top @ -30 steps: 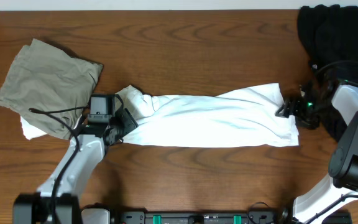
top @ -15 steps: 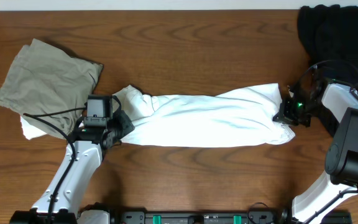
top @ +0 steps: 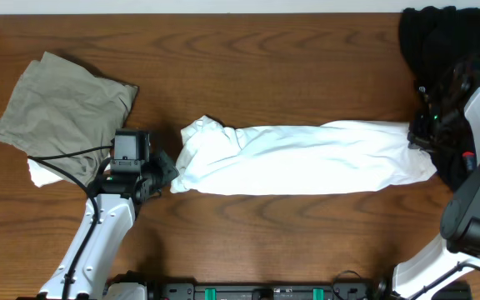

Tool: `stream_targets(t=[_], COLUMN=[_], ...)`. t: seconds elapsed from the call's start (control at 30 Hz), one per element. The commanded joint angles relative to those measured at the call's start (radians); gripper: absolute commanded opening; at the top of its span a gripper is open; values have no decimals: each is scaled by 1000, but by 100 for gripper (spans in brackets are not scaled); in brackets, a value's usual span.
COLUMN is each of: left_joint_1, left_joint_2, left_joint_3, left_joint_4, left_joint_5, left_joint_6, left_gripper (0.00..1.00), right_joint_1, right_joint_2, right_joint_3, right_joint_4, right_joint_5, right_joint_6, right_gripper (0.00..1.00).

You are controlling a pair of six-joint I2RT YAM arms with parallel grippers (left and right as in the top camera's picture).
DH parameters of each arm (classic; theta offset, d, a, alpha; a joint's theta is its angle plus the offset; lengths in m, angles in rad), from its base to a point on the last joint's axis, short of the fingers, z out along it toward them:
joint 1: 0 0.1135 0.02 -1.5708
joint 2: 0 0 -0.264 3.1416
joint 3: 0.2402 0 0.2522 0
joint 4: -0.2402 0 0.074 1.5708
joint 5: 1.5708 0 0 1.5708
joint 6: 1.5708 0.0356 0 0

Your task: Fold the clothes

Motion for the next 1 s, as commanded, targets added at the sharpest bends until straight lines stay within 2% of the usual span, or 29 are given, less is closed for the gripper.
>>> stream_targets(t=[0.0, 0.47, 0.7, 0.97], left_joint_1=[5, 5, 5, 5], left_joint_2=[-14, -14, -14, -14], left_joint_3=[-5, -5, -5, -5], left_joint_4=[-3, -3, -12, -26], left_joint_5=[-12, -12, -12, -12], left_joint_6=[21, 21, 21, 21], left_gripper=[43, 43, 43, 43], right_joint_1=[52, 409, 569, 678], right_joint_2=[-24, -22, -5, 54], right_joint_3=[22, 17, -19, -21], right_joint_4=[-35, -51, 18, 109], right_joint_5=[28, 28, 29, 33], right_joint_6=[11, 192, 240, 250], right_gripper=[1, 1, 1, 1])
